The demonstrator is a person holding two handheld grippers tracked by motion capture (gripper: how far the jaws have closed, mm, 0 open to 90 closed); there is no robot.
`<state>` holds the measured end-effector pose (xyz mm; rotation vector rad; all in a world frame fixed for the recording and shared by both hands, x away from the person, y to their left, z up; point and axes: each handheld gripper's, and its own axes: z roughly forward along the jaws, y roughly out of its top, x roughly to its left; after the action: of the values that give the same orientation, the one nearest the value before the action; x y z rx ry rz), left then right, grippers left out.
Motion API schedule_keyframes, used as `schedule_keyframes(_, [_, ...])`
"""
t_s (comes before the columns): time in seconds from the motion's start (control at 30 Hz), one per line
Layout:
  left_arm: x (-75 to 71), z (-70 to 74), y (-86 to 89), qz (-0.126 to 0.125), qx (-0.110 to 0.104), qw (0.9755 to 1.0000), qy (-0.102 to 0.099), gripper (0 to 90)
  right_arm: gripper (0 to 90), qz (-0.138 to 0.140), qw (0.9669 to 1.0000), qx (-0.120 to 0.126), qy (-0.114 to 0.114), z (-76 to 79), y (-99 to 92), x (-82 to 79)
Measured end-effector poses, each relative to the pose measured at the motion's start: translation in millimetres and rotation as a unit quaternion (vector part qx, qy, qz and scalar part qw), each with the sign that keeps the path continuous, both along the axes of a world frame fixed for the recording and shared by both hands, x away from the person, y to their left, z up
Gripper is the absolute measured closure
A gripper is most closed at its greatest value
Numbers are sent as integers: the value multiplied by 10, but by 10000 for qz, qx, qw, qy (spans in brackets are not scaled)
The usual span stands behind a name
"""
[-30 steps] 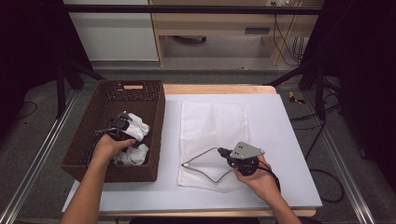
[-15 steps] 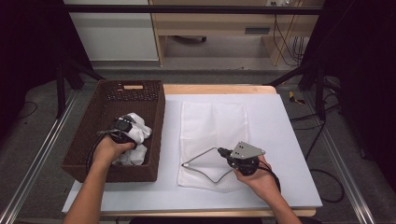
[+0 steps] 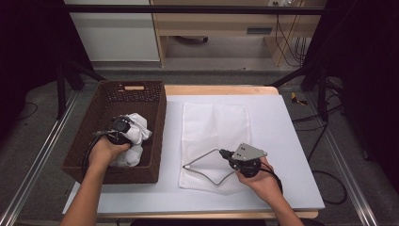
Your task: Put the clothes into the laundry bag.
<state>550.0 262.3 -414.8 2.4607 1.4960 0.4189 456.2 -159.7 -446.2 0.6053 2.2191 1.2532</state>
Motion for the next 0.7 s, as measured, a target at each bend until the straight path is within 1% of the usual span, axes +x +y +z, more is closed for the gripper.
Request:
schedule_keyframes(0.17, [-38,86,5,-58,-92,9994,-333,698,896,-8,10000,9,3,2,-13,0])
schedule_keyframes(0.3, [-94,179,39,-49,-173,9979,-626,701,896,11,10000,-8,23,-4,-15,6])
schedule_keyframes(0.33, [-111,210,59,-13,-233,9969,-746,701,896,18,10000,-7,26,-6,-15,9])
schedule_keyframes(0.4, [-135,259,91,20,-330,9955,-891,702,897,9,10000,-10,39,-11,-18,14])
schedule_keyframes(0.53, [-169,342,117,9,-454,9927,-1117,702,896,2,9999,3,115,-32,-42,26])
schedule_keyframes(0.7, [-243,429,127,7,-538,9894,-1346,702,896,19,9997,86,219,-55,-68,21])
